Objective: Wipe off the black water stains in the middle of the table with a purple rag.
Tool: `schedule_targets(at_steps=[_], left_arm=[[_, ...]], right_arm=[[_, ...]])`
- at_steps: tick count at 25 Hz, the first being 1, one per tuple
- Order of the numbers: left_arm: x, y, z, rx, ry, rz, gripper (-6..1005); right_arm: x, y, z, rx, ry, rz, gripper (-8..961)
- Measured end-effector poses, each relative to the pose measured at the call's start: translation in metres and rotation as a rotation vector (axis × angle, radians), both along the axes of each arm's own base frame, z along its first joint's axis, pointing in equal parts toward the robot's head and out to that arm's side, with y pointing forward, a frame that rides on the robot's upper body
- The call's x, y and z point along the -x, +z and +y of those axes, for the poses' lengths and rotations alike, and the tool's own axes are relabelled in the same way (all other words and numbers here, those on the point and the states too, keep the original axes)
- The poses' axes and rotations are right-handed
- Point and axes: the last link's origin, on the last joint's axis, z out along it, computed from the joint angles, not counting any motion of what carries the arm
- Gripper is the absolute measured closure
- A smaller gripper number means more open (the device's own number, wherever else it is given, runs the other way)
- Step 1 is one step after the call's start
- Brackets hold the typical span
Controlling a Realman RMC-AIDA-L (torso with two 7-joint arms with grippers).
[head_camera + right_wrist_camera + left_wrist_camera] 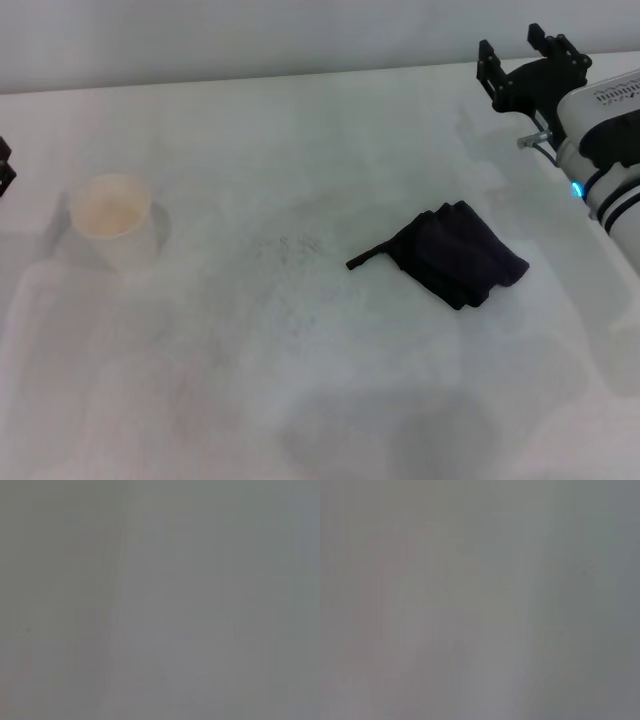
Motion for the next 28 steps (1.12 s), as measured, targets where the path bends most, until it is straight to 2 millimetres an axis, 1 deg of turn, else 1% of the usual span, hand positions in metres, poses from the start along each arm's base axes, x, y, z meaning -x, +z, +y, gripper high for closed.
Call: schedule_targets(at_steps=[3,5,8,13,21,28], left_arm=[[0.002,-0.001,-0.001,0.005,0.012,-0.002,108],[0.003,0.000,-0.001,0.000,0.020,-0.008,108],[0.009,0.003,-0.003,-0.029,0.068,-0.069,109],[0.015,0.004,-0.008,-0.039,0.100,-0.102,109],[0.023,0.006,-0.014,-0.059,0.133,-0.109,109],[0.033,0.010,-0.021,-0.118,0.201,-0.159,109]], right_arm=[[-0.001,0.002,0.000,-0.006,-0.007,0.011,327],[-0.003,0.002,0.000,-0.006,-0.013,0.033,300],[-0.004,0.002,-0.001,-0.007,-0.021,0.062,260],[-0.006,0.002,-0.003,-0.006,-0.027,0.064,230],[-0.005,0.000,-0.003,0.007,-0.024,0.058,233],[-0.004,-0.002,-0.004,0.015,-0.020,0.075,236]])
